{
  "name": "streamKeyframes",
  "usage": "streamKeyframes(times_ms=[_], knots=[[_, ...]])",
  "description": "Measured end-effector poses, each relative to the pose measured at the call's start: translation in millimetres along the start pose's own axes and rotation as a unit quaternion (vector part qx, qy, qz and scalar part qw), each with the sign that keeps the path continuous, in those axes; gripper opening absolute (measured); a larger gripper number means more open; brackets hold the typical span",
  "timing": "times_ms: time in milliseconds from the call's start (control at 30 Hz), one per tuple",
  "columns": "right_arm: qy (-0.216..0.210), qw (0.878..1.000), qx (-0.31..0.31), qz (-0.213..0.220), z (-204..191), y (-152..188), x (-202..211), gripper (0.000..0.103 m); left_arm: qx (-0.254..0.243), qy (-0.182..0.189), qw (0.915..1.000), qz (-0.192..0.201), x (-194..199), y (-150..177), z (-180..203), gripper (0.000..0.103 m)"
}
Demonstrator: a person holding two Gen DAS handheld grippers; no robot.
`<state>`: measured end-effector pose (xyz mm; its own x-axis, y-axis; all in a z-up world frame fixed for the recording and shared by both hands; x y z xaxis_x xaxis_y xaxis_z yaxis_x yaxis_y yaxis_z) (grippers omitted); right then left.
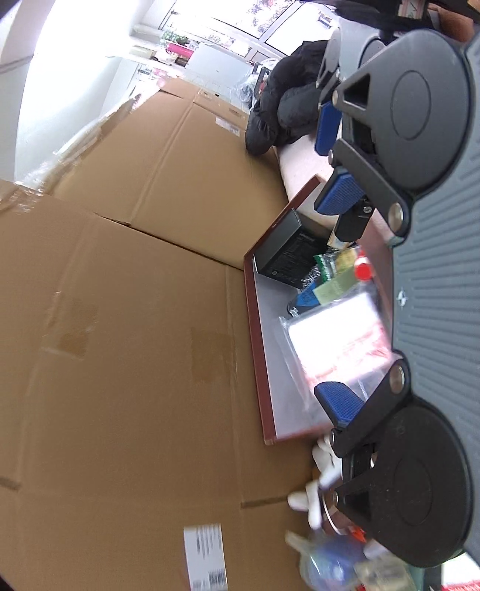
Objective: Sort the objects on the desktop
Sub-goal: 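Lift both boxes into the brown box and open both grippers, then move both grippers back over the white tube and wristwatch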
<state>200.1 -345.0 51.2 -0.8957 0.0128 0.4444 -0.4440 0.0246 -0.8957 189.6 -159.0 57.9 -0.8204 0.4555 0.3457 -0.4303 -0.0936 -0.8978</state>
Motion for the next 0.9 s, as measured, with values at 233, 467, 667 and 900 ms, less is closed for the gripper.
streamKeyframes(times_ms=[233,467,667,900], knots=[[-0.063,0.997,0.035,0.017,-57.1,8.6,72.5,0.101,0.001,-0.032,0.9994,0.013,100.6,12.2,-13.0,0.1],[-0.181,0.982,0.055,0.026,-118.3,25.1,147.1,0.101,0.019,-0.036,0.9989,0.022,189.4,32.3,-42.4,0.102],[-0.258,0.966,0.034,0.006,-154.2,57.9,164.4,0.101,0.036,-0.08,0.996,0.016,215.2,69.6,-80.2,0.102],[-0.252,0.964,0.066,-0.05,-185.0,112.3,106.9,0.101,0.06,-0.124,0.9901,-0.027,193.6,121.6,-135.7,0.101]])
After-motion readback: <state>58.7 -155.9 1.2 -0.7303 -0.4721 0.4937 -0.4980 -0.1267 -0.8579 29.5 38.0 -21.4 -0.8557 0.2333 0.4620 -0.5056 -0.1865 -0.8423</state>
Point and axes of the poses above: each gripper's, at about its wrist camera, not at the fingertips, and x roughly against the way its jaws point, z to its right, y to its underside, the point moved 1 cm from there along -x, roughly the way its jaws point, and after that the axes turned 6 degrees about z, right-handed, at the moved point
